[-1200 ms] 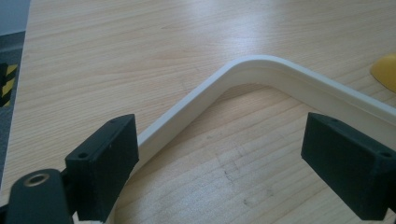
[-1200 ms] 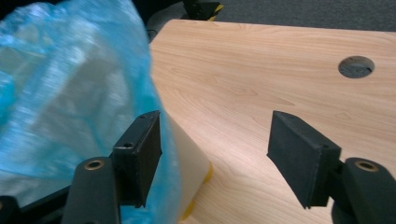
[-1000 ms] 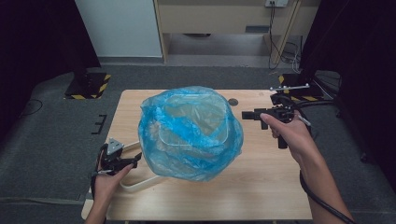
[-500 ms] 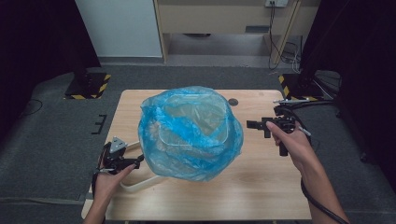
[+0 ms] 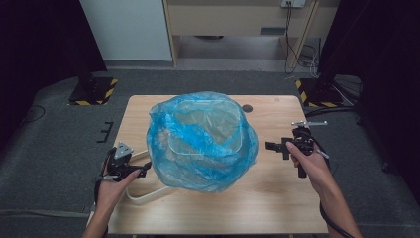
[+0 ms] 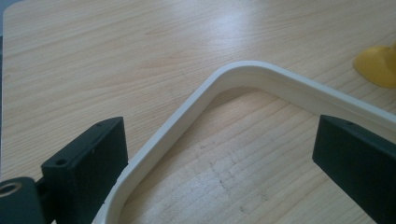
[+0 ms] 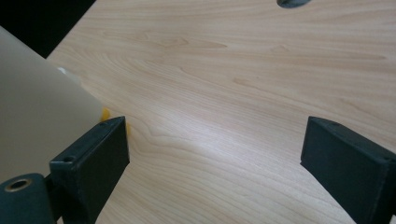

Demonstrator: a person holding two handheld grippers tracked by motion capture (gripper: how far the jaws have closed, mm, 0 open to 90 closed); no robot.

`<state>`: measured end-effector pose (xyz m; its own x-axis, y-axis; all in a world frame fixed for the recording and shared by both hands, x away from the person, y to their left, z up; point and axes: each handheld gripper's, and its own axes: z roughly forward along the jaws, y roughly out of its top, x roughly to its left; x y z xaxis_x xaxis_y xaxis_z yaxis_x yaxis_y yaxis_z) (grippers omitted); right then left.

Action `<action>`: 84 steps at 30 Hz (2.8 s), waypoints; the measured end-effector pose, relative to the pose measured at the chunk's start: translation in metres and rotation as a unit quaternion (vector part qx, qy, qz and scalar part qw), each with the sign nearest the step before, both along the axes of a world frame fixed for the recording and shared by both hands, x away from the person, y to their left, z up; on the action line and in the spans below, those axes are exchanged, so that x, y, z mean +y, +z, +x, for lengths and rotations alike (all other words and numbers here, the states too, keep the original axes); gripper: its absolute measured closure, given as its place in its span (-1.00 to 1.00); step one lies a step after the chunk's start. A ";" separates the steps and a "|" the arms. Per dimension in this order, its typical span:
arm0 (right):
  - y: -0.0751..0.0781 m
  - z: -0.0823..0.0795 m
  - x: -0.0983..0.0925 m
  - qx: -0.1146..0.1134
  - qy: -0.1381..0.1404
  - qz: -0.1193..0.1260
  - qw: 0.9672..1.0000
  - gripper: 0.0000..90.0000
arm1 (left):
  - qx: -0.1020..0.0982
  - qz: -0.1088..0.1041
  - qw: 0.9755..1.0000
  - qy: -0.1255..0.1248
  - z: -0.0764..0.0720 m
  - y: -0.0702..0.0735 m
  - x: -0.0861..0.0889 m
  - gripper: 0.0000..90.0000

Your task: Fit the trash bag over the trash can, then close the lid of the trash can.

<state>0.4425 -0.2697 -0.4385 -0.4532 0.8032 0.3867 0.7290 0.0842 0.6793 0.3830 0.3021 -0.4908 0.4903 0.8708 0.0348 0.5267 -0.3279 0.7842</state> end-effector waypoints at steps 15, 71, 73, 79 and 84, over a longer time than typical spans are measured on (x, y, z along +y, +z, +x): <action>-0.051 -0.008 -0.012 0.021 -0.012 0.013 1.000 -0.82 | -0.004 0.016 1.000 0.010 0.009 0.003 0.012 -0.92; -0.094 -0.020 -0.022 0.010 -0.034 0.038 0.999 -0.80 | 0.036 0.061 0.997 -0.026 0.027 -0.030 0.048 0.33; -0.094 -0.020 -0.022 0.010 -0.033 0.038 0.999 -0.80 | 0.034 0.063 0.997 -0.028 0.027 -0.030 0.048 0.40; -0.094 -0.020 -0.022 0.010 -0.034 0.038 0.999 -0.80 | 0.021 0.081 0.996 -0.041 0.024 -0.031 0.046 0.55; -0.094 -0.020 -0.022 0.007 -0.033 0.037 0.999 -0.80 | 0.016 0.085 0.995 -0.041 0.022 -0.032 0.047 0.62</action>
